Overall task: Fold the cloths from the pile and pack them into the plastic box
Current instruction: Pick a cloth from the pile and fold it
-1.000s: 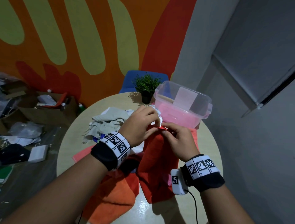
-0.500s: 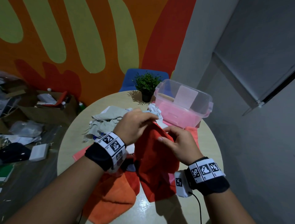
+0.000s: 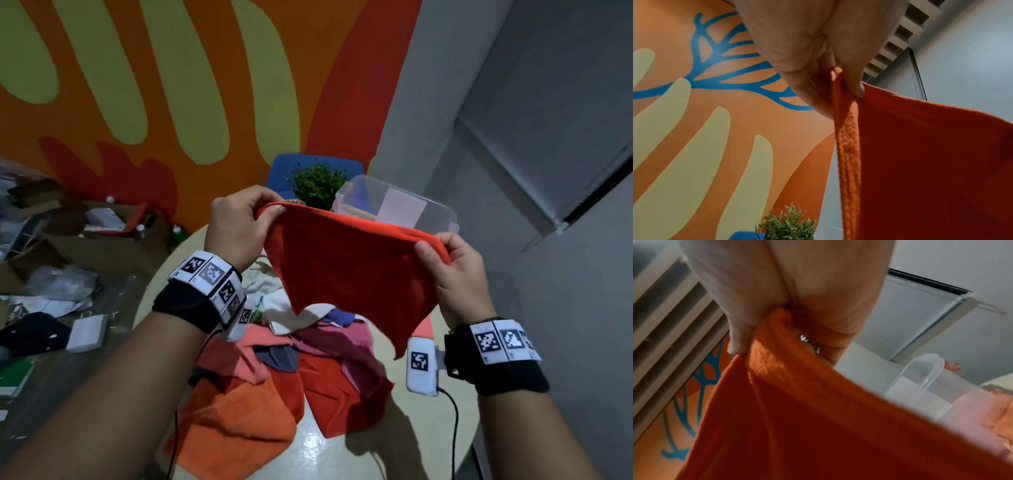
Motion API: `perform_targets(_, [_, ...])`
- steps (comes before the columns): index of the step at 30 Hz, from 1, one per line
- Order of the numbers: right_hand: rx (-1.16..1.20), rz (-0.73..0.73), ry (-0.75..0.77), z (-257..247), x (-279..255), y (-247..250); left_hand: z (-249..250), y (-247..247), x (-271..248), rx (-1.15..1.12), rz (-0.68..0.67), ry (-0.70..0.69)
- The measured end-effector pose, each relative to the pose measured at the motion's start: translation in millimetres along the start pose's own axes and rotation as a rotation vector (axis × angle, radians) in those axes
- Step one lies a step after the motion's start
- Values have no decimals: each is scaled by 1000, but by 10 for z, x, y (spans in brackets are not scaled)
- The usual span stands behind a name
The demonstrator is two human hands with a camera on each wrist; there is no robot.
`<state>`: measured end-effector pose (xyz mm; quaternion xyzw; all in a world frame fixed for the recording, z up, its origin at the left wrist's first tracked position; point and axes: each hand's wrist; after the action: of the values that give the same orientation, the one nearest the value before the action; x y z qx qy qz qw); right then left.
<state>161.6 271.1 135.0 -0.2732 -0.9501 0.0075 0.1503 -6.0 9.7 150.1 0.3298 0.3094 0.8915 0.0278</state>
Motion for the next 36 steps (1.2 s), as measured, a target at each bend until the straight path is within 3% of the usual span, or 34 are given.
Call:
perform_targets(4, [156,42,-36,0,-16,-2,-63,25,-40,-29,-34,2])
perform_targets(9, [72,136,35,2,-28,42,-146,99,-92,-87,-74,40])
perform_targets(16, [115,117,59,-86,-81,32,-263,99,-80,-124,-96,127])
perform_targets(22, [-47,144,43,97,131,41,-338,-118,-103,-46,-123,200])
perform_targets(26, [-38,171,28,74,257,-11,-203,-170,-35,-44,-46,236])
perform_targets(31, [138,153,45,-164,151,-8,44,66,-33,-366,123,219])
perform_targets(34, [102,95,-91,-17,-3,68,-11,118,-177,-421,-63,241])
perform_targets(36, [25,62,-240,245,-172,123,-186,80,-345,-268,-337,226])
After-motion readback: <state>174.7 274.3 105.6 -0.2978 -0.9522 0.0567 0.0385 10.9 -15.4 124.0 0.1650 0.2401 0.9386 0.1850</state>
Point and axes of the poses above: each hand's wrist, its own x-axis towards the middle knuckle, its own y-axis out of the back of the hand, z = x × y, and after that the axes turned 9 degrees about x, right-handed
